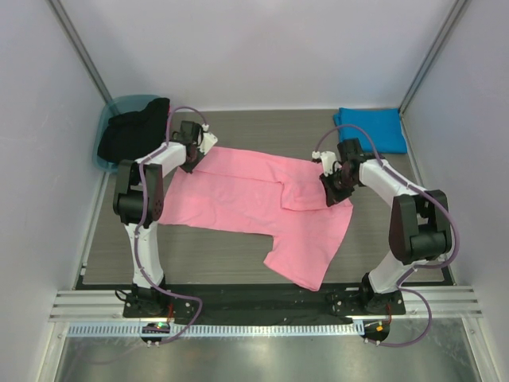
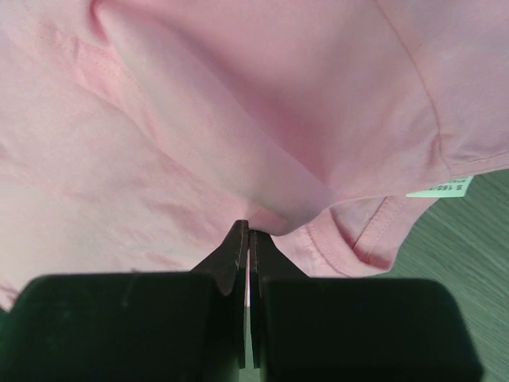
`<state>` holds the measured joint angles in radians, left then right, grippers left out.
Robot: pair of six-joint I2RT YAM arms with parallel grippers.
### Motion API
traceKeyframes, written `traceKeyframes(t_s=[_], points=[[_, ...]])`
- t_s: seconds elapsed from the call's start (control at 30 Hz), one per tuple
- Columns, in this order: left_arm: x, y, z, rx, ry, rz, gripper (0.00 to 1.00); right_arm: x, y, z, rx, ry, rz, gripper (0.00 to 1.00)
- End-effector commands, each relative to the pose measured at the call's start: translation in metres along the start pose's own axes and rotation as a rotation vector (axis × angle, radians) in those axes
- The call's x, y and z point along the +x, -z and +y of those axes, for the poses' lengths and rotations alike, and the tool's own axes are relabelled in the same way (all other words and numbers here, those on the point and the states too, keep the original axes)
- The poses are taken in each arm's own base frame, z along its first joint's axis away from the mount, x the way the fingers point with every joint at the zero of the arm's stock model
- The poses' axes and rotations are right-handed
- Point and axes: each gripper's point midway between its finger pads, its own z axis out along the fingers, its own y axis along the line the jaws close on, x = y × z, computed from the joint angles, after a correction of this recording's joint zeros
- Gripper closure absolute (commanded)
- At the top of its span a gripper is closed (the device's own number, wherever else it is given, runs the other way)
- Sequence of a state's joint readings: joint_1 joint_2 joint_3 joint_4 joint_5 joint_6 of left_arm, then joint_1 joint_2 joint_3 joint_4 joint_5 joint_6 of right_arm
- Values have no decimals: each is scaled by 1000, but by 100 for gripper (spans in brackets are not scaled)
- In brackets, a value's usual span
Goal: Fold and stack the t-shirts
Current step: Fold the tshirt
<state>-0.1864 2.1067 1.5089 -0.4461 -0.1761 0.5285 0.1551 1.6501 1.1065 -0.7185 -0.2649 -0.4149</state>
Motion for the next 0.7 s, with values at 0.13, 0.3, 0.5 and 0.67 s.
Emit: traceKeyframes(t_s=[0.13,0.3,0.5,0.67], points=[[3,-2,-13,41,-9,3,83,-21,39,33,-157,-135,-61,99],[3,-1,-14,42,-9,1,84,-21,45,37,-207,-218,-56,99],[4,0,-13,38,-10,2,84,-26,51,30,-271,-336,-64,99],[5,2,-10,24,-18,2,84,-33,57,33,-344,-377,-87,99]])
